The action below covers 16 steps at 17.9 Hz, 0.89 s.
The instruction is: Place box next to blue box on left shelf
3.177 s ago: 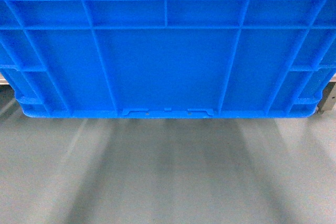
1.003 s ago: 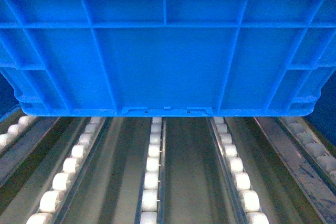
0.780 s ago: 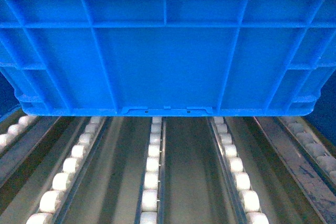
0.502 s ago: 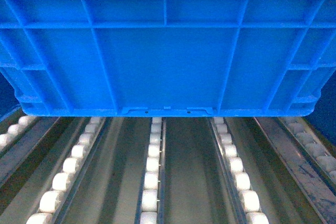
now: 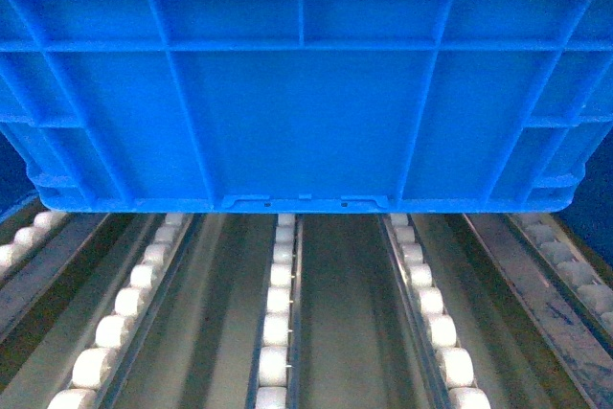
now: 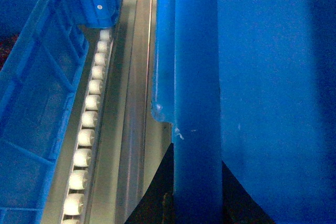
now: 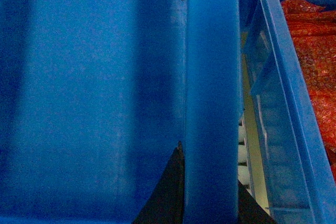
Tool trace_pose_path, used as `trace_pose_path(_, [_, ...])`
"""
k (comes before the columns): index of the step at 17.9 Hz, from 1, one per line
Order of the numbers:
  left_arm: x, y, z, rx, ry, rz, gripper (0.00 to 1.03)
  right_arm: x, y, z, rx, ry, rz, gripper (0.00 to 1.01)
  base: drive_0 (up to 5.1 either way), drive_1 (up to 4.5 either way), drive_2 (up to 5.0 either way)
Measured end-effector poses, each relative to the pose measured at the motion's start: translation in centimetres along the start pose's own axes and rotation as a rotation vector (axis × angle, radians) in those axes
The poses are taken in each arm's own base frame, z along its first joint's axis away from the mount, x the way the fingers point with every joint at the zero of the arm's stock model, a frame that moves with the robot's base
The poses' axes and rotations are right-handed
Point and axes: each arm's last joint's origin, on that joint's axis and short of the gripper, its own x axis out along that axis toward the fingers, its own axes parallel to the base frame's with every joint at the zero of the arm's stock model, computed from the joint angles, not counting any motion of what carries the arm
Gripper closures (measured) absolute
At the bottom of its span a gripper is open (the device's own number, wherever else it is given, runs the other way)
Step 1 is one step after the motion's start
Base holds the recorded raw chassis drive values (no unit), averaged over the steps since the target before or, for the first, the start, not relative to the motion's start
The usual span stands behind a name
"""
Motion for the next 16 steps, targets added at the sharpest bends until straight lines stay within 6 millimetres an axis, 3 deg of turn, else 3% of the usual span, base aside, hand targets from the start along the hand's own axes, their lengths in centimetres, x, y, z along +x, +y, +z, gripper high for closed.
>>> trace_pose_path(8, [0.0,0.0,0.0,0.000,0.000,0.000,0.97,0.0,0.0,0.0,0.000,0.000,0.000,0.93,0.0,0.00,0.0])
trace_pose_path(9, [0.4,0.1,-0.3,0.018,-0.109,0.014,0.97,0.0,0.0,0.0,0.006,-0.002,-0.001,0.93,0.0,0.00,0.0])
trace_pose_path(11, [1.1,-0.2,-1.5,0.017,-0.240,0.022,0.97,0.7,0.1,-0.7,-0.016,-0.199,-0.046,0.93,0.0,0.00,0.0])
trace_pose_path(13, [0.9,-0.2,-0.8,0.033,-0.337,0.019,0.97,1.0,0.5,-1.0,0.005,-0.295,-0.024,0.93,0.0,0.00,0.0])
trace_pose_path(16, [0.1,-0.1,-0.6,0.055,-0.300,0.033,0.97,0.5,0.6,-1.3,0.021,-0.201,0.030,0.93,0.0,0.00,0.0])
